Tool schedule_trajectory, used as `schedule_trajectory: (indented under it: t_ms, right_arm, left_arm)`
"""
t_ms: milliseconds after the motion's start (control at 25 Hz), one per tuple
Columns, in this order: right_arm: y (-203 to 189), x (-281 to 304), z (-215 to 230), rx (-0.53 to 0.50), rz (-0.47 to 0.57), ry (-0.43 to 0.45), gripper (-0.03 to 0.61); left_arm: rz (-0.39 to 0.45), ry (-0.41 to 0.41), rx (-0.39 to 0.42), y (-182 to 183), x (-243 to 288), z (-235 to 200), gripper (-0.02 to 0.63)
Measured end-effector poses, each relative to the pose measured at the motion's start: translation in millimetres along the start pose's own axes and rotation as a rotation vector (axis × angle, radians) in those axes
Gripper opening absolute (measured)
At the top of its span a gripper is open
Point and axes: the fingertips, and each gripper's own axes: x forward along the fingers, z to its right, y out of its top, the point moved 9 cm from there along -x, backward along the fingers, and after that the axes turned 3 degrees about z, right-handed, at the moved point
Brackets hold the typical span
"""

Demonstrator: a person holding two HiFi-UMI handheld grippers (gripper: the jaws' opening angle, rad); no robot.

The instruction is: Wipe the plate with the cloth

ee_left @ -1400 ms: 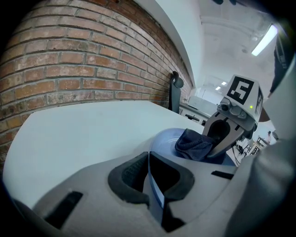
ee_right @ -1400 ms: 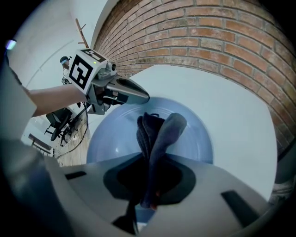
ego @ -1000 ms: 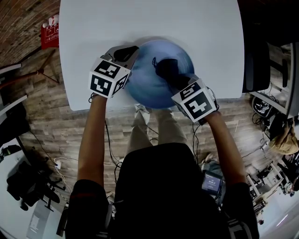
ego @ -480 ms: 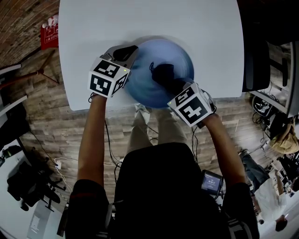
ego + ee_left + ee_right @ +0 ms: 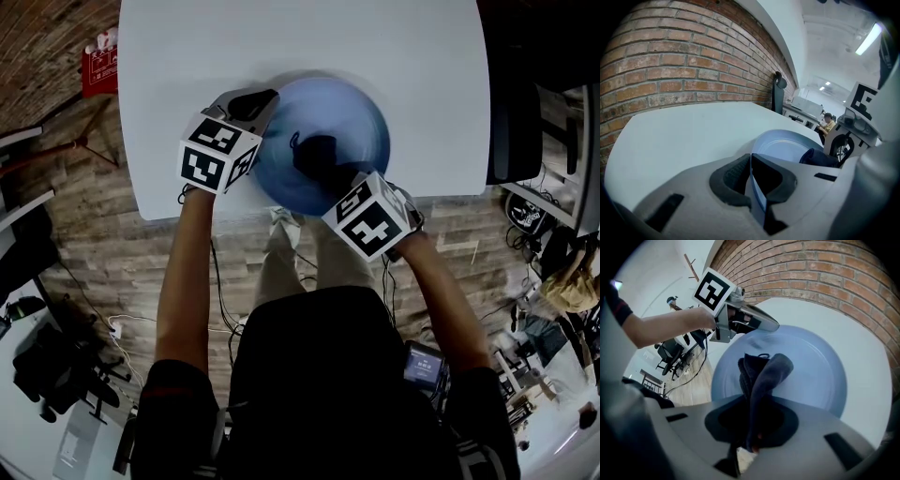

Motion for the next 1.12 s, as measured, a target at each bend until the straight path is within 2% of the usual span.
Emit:
schedule_trajectory:
  t_ms: [320,1120]
  right_arm:
    - [7,8,-10,-0.009,0.005,0.046,0.060]
    - [36,20,-14,-0.043,0.047,0.071,0.060]
  left_arm:
    - [0.004,-0.001,-0.004,0,1,1,0.029]
    - [0.014,-0.006,-0.008,2,0,3,0.029]
